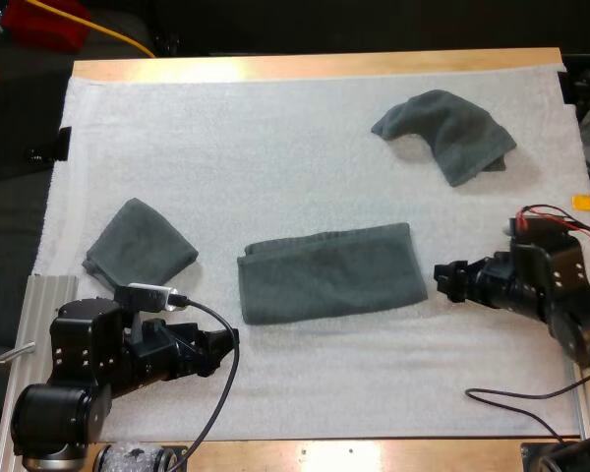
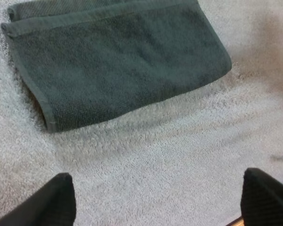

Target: Pick towel from pile, fold and stack

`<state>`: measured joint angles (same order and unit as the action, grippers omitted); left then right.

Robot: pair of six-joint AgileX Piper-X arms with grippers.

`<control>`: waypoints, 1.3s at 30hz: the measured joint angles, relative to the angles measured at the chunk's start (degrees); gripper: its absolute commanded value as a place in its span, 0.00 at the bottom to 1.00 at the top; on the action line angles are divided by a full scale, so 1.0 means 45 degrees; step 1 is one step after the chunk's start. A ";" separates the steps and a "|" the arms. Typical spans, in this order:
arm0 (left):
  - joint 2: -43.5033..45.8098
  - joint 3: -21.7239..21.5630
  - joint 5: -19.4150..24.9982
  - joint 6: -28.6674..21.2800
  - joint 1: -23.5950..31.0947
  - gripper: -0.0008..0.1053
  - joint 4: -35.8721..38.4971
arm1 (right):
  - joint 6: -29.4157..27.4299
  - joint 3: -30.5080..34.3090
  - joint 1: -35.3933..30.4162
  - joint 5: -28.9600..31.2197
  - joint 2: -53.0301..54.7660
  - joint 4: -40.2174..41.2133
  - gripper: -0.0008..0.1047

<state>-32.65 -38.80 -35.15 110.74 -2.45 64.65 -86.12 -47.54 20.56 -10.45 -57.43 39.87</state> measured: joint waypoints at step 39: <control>0.0000 0.0000 -0.0154 0.0000 0.0000 0.67 0.0213 | -0.0322 -0.1678 -0.2260 -0.5501 -0.7649 -0.3194 0.65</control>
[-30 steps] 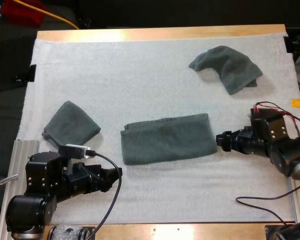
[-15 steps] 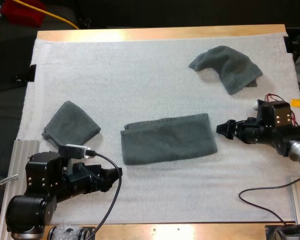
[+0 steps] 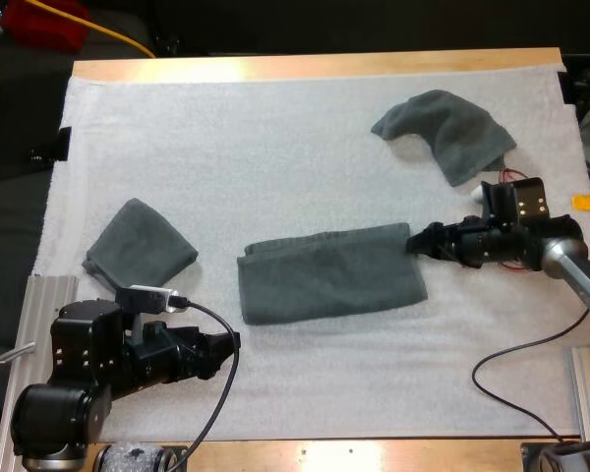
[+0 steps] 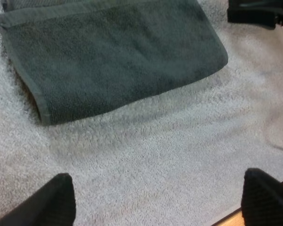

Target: Pick towel from pile, fold and stack

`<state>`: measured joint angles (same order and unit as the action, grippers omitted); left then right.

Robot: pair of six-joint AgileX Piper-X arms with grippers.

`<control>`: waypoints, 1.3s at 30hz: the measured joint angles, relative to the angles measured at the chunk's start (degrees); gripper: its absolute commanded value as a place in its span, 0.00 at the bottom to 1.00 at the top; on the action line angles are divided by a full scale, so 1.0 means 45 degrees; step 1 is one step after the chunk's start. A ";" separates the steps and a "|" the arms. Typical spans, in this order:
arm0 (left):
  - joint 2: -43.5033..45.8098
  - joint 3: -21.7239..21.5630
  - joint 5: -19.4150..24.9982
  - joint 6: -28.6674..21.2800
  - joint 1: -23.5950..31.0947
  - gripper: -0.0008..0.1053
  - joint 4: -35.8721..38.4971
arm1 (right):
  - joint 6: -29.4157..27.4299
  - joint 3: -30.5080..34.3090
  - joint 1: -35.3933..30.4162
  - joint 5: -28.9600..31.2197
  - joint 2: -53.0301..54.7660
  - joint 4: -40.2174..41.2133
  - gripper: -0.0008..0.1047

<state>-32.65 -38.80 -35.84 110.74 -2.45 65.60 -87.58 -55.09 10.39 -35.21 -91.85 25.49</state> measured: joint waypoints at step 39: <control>0.0000 0.0000 -0.0463 0.0000 0.0000 0.67 0.0055 | 0.1980 -0.0186 0.1969 0.0291 -0.1533 0.0043 0.01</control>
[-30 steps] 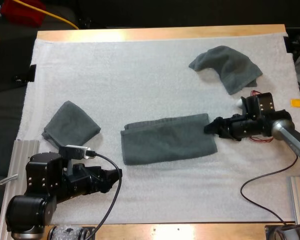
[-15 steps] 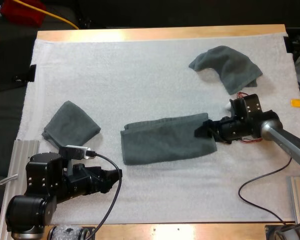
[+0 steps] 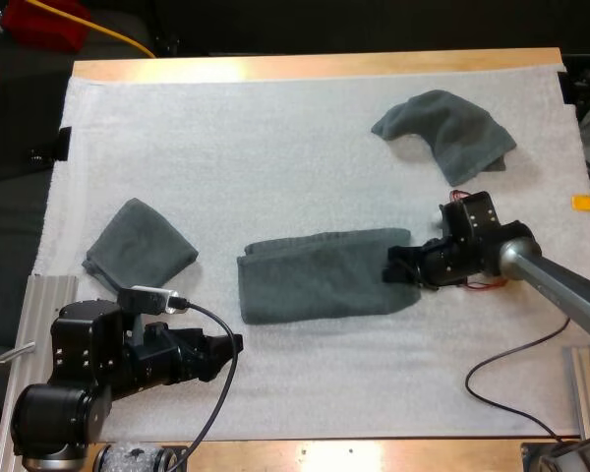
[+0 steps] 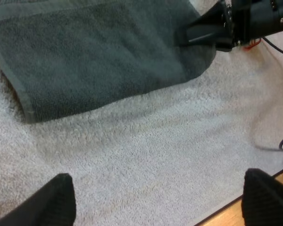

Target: Pick towel from pile, fold and stack

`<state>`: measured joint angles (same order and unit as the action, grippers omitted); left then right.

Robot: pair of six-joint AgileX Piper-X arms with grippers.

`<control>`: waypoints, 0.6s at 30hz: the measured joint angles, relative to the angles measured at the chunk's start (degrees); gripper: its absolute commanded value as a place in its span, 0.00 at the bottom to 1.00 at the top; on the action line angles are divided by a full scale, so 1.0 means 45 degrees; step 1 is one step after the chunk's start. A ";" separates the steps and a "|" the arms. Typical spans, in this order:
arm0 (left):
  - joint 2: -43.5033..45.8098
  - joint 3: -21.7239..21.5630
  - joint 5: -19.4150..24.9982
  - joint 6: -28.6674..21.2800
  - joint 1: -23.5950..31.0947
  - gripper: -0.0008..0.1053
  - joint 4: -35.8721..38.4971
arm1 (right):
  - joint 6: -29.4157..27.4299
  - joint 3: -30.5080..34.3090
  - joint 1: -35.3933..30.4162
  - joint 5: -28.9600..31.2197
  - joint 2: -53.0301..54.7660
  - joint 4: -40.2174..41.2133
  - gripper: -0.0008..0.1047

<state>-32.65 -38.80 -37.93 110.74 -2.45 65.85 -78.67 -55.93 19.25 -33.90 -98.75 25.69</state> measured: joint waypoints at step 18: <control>0.0000 0.0000 -0.1004 -0.0007 0.0000 0.67 0.0877 | -0.2811 0.0059 0.0074 0.7042 0.3000 0.4589 0.02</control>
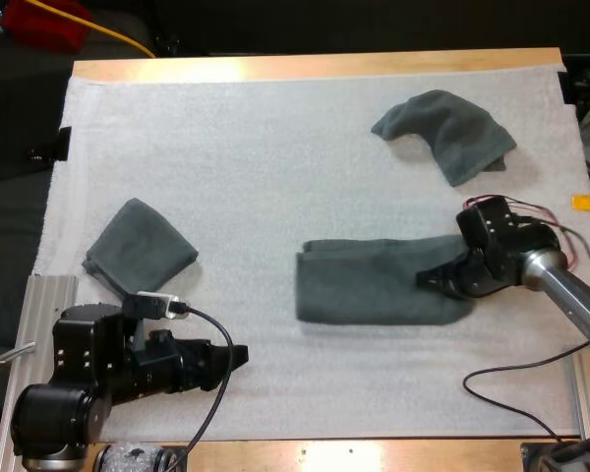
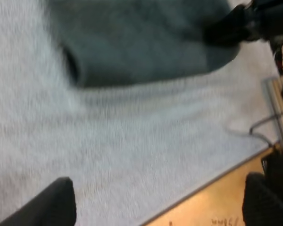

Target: Pick towel from pile, fold and stack

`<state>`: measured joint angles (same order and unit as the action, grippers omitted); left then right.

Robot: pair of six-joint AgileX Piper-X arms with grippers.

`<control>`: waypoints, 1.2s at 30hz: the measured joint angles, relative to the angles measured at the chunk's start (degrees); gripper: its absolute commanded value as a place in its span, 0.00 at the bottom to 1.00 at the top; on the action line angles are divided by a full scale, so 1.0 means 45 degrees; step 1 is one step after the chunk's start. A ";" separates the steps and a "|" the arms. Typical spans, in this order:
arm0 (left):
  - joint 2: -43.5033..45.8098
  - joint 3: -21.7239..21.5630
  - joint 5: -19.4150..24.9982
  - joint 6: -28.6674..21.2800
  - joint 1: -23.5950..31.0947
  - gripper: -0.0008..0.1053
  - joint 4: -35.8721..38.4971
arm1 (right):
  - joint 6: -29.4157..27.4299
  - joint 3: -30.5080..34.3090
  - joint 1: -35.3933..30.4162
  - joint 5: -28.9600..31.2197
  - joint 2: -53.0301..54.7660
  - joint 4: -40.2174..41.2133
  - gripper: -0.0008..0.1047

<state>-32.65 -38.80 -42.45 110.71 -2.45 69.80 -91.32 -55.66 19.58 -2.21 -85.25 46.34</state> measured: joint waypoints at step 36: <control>0.0000 0.0000 -0.0100 -0.0026 0.0000 0.67 0.0171 | 0.4875 -0.0070 0.1857 -0.4510 0.0480 -0.2684 0.02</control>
<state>-32.65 -38.80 -42.89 110.59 -2.45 70.57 -69.38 -55.97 27.94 -22.51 -83.09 34.26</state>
